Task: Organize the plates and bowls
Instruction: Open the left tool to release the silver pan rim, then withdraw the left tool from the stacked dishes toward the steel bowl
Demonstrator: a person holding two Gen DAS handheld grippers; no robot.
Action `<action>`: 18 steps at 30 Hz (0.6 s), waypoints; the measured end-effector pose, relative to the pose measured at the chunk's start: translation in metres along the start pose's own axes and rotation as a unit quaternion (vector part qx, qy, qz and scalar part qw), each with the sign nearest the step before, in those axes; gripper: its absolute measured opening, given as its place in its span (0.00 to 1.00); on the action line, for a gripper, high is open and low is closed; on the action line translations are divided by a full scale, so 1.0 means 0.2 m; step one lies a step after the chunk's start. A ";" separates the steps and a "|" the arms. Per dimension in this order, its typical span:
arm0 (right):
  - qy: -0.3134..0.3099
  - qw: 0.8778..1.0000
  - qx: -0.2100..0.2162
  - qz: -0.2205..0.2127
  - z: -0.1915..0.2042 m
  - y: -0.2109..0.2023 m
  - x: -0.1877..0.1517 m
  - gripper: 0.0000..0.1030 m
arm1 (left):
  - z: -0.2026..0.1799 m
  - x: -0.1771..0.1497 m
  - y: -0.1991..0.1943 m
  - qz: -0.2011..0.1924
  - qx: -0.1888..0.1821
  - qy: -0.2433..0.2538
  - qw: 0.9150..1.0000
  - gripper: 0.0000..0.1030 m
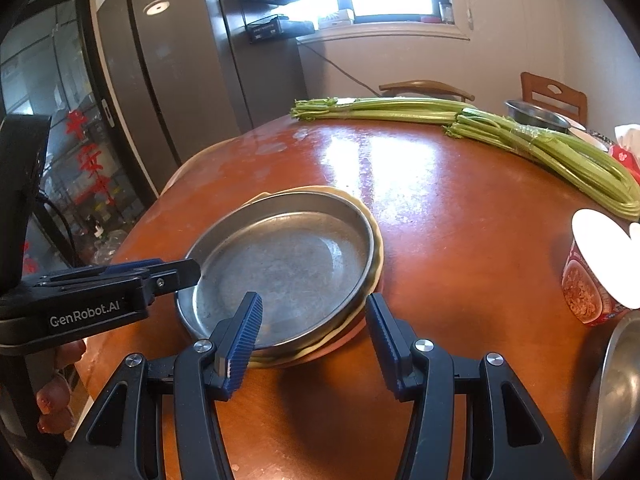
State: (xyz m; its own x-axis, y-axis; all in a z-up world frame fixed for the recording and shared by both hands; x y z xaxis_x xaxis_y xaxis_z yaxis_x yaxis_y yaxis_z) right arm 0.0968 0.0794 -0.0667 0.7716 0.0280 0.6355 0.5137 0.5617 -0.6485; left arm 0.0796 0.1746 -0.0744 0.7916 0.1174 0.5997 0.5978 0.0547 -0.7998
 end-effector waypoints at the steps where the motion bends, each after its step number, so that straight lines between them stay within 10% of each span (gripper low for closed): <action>1: 0.000 1.000 0.002 -0.001 0.00 0.00 0.00 0.54 | 0.00 0.00 0.00 0.000 -0.002 -0.003 1.000 0.46; 18: 0.024 1.000 0.010 0.007 -0.08 -0.06 0.01 0.55 | -0.08 -0.05 0.07 0.029 -0.071 -0.032 0.997 0.50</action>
State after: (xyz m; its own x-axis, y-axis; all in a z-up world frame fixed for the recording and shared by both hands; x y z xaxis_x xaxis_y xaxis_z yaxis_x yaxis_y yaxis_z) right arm 0.0976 0.0594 -0.0643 0.7961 -0.0037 0.6052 0.4957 0.5777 -0.6484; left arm 0.0820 0.1574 -0.0922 0.8185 0.1790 0.5460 0.5667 -0.0953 -0.8184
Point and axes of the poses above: each gripper's, at about its wrist camera, not at the fingertips, and y roughly the way its jaws point, z to its left, x to its top, the point moved 7 cm from there along y, roughly the way its jaws point, and after that the axes turned 15 degrees about y, right-handed, at the moved point
